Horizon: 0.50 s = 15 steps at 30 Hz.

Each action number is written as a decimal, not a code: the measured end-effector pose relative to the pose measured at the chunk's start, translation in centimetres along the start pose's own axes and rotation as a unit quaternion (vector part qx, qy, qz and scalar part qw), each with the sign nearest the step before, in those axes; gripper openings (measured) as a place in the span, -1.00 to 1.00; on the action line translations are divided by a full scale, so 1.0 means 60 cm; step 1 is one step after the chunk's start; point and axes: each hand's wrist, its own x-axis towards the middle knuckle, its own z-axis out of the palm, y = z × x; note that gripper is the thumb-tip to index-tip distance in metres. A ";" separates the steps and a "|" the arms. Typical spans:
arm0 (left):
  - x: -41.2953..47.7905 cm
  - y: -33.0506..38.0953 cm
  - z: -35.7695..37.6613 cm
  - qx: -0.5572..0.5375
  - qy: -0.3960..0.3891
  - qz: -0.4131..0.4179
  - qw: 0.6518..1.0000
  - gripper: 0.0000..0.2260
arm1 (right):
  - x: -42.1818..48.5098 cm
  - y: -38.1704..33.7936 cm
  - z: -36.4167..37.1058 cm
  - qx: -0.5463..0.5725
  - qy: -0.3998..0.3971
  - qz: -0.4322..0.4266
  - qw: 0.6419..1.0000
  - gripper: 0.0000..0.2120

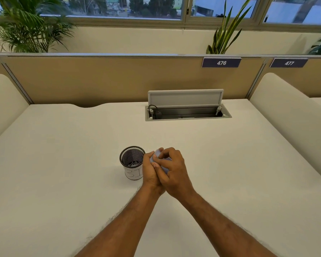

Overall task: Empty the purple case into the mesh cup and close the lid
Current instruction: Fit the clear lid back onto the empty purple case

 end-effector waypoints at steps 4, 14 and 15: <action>0.004 0.001 -0.006 -0.013 0.024 -0.009 1.000 -0.77 | 0.000 -0.001 -0.003 -0.006 -0.019 -0.012 1.000 -0.82; 0.005 0.007 -0.010 -0.018 -0.017 -0.024 0.999 -0.83 | 0.012 0.025 -0.002 0.018 -0.004 -0.001 1.000 -0.92; 0.006 0.009 -0.011 -0.022 -0.019 -0.026 0.999 -0.84 | 0.013 0.027 -0.005 0.039 -0.011 0.005 0.999 -0.90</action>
